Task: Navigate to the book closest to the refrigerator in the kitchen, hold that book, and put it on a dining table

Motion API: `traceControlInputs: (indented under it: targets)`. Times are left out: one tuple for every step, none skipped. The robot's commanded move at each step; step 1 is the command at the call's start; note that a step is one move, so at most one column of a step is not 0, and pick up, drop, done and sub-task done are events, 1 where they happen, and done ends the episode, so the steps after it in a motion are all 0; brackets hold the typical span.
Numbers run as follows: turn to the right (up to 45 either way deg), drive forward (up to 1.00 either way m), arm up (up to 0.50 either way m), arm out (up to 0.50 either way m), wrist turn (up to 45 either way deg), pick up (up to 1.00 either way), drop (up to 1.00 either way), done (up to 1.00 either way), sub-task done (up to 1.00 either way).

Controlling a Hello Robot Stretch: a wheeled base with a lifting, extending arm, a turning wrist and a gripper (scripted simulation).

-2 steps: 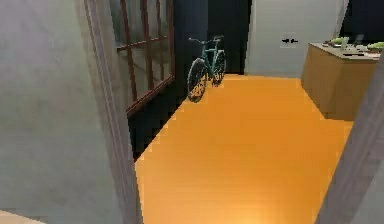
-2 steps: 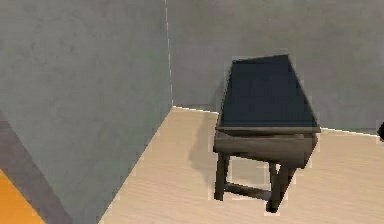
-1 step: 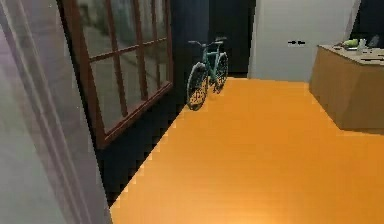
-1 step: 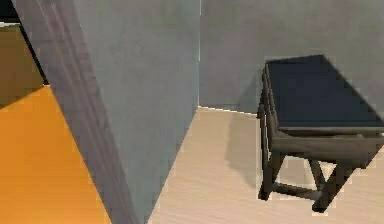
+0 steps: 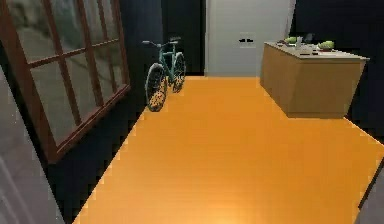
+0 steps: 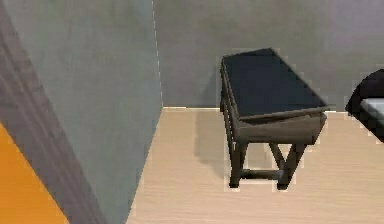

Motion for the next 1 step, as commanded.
traceControlInputs:
  targets:
    - [0.0, 0.75, 0.00, 0.00, 0.0, 0.00, 0.00, 0.00, 0.00]
